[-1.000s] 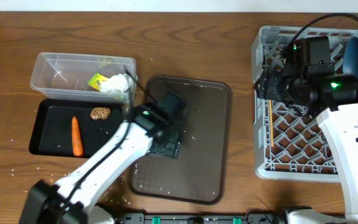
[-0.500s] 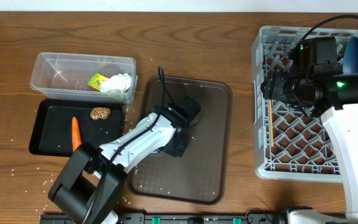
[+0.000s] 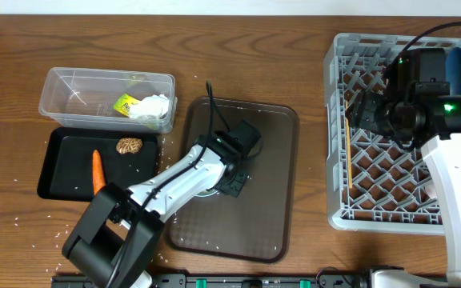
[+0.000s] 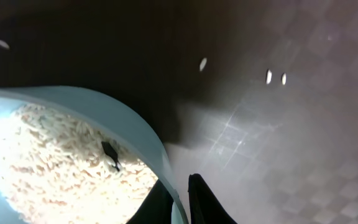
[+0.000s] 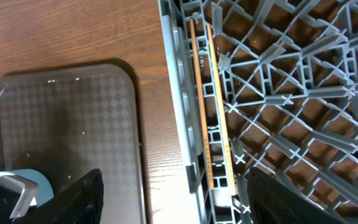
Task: Sort waste into correct bins and load items into the dishwasher rack
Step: 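Carry the rice bowl left and tip the rice out over the black tray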
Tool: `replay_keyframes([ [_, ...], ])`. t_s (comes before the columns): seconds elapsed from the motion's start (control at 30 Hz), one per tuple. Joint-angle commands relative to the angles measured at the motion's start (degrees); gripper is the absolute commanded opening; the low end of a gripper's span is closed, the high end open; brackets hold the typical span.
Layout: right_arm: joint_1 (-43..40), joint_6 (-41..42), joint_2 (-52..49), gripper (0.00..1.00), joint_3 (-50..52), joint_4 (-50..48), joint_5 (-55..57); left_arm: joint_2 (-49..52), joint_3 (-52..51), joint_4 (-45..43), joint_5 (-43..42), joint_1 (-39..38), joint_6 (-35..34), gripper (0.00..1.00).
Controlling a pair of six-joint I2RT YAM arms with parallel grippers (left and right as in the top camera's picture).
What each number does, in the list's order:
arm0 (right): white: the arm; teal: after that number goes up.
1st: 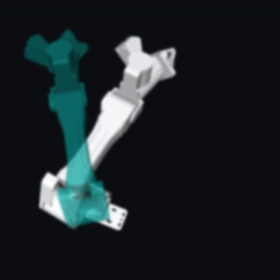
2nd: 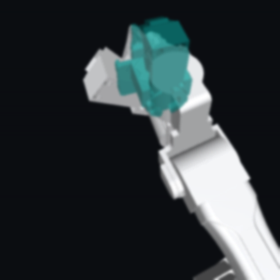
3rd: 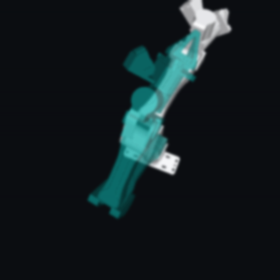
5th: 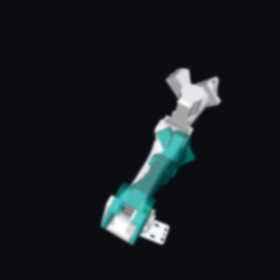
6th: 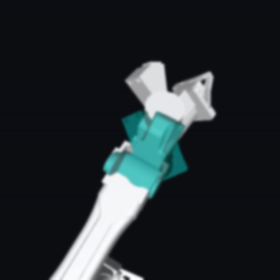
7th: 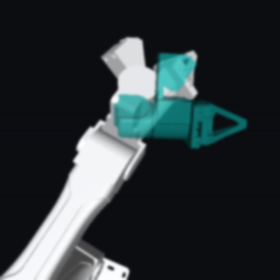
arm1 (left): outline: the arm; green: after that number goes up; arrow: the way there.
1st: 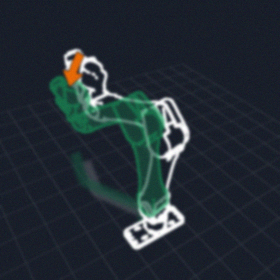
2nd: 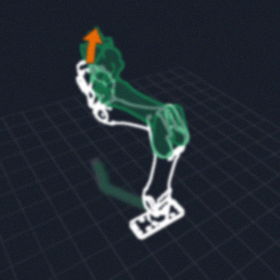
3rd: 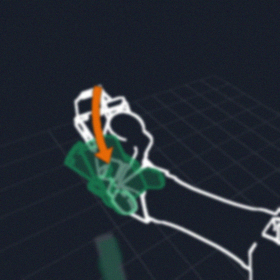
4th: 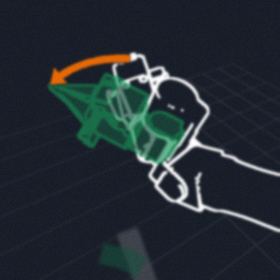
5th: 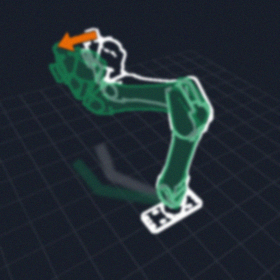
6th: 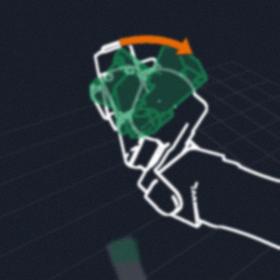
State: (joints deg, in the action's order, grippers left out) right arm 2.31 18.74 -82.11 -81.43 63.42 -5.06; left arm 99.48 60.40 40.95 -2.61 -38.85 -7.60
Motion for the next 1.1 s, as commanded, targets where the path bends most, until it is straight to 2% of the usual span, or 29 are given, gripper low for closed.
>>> replay_keyframes([
  [0.0,-0.4,0.5,0.0,0.66,-0.6,0.1,0.3,1.8,-1.2,-1.0,0.0,0.0,0.2,0.11],
  [0.07,-0.4,0.5,0.0,0.66,-0.6,0.2,0.3,2.3,-1.2,-0.7,0.0,-0.1,0.3,0.06],
  [0.27,-0.4,0.5,0.0,0.66,-0.6,0.2,0.3,-0.6,1.4,3.7,0.1,0.0,-1.8,0.06],
  [0.4,-0.4,0.5,0.0,0.66,-0.6,0.3,0.3,-7.2,4.4,7.5,-0.7,1.4,-5.7,0.06],
  [0.57,-0.4,0.5,0.0,0.66,-0.6,0.5,0.3,-18.3,5.2,9.6,-7.4,6.9,-7.7,0.06],
  [0.77,-0.4,0.5,0.0,0.66,-0.6,0.5,0.3,-28.5,5.1,12.6,-7.9,16.5,-7.3,0.06],
  [0.9,-0.4,0.5,0.0,0.66,-0.7,0.5,-0.6,-29.7,5.1,15.7,-4.7,16.9,-6.3,0.06],
  [0.97,-0.2,0.3,0.0,0.66,-0.6,1.2,-1.6,-29.3,4.6,18.6,-0.1,17.7,-10.4,0.14],
  [1.07,0.0,-1.0,0.0,0.68,-0.6,2.1,-1.1,-28.4,1.8,18.9,0.3,18.7,-11.0,0.17],
])
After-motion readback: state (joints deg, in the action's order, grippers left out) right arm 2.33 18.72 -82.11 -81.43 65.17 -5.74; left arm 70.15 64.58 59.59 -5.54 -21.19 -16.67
